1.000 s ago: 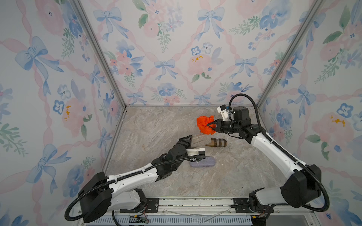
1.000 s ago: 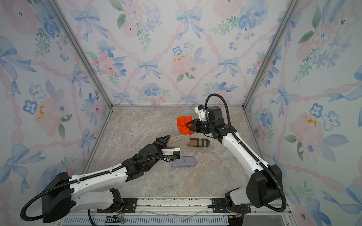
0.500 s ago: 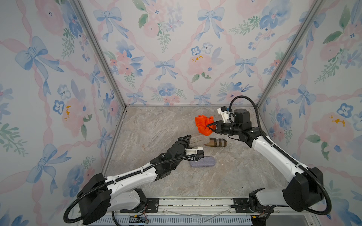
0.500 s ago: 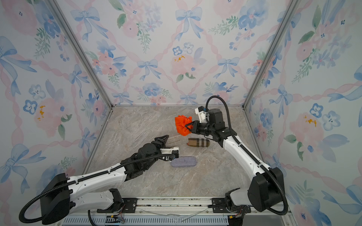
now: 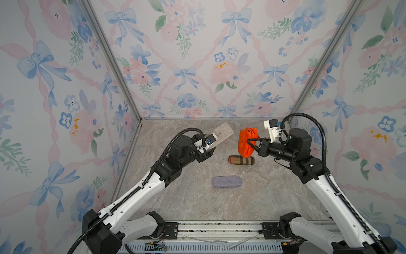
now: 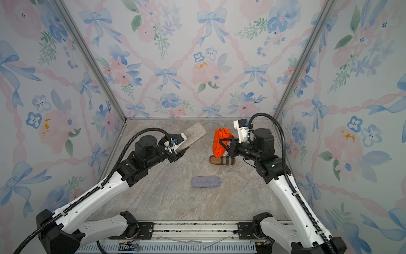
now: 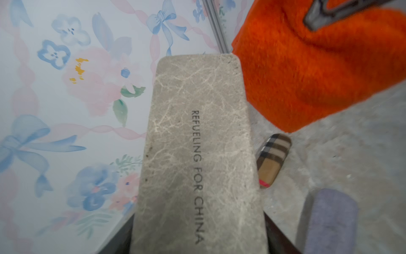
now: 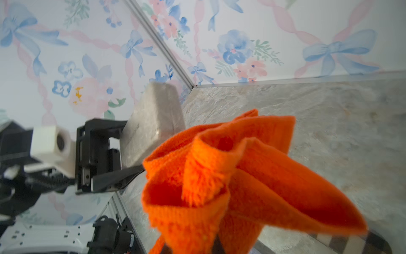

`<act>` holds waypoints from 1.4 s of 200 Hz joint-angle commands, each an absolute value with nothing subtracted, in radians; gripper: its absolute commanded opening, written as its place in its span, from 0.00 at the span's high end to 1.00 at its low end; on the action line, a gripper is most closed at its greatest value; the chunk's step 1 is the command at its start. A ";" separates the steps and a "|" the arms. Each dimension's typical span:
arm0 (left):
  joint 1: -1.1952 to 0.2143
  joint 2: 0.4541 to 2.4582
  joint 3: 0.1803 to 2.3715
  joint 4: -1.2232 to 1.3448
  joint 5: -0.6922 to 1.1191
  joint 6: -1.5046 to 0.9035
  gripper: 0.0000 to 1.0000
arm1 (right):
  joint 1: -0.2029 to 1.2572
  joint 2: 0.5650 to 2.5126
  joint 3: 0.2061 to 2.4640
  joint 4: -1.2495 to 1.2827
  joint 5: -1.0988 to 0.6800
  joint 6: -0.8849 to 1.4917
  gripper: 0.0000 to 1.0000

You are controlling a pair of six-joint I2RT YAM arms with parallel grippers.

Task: Wipe the eyeglass case
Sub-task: Wipe the dirt from the eyeglass case.

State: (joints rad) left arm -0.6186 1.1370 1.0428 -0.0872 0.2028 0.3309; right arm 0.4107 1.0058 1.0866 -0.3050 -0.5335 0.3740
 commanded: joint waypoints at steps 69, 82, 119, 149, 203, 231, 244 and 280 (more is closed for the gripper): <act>-0.542 1.242 1.190 -0.268 0.980 -0.029 0.61 | 0.693 1.129 1.201 -0.208 -0.345 -0.005 1.00; -0.542 1.234 1.185 -0.264 1.046 -0.024 0.62 | 0.628 1.151 1.181 -0.210 -0.326 -0.039 1.00; -0.531 1.211 1.177 -0.261 1.086 -0.037 0.62 | 0.506 1.120 1.132 -0.148 -0.414 0.029 1.00; -0.515 1.220 1.169 -0.205 1.096 -0.083 0.62 | 0.671 1.129 1.116 -0.111 -0.391 0.044 1.00; -0.446 1.217 1.166 -0.160 1.151 -0.143 0.62 | 0.578 1.079 1.080 -0.194 -0.348 0.019 1.00; -0.445 1.220 1.166 -0.160 1.148 -0.150 0.61 | 0.543 1.070 1.108 -0.225 -0.383 0.032 1.00; -0.447 1.227 1.169 -0.161 1.140 -0.155 0.61 | 0.605 1.087 1.130 -0.232 -0.368 0.029 1.00; -0.447 1.238 1.184 -0.160 1.129 -0.158 0.61 | 0.745 1.173 1.188 -0.211 -0.384 0.048 1.00</act>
State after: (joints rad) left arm -0.4244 1.2652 1.1500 -0.2512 0.9535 -0.1741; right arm 0.6853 1.0954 1.1545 -0.1829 -0.4095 0.0368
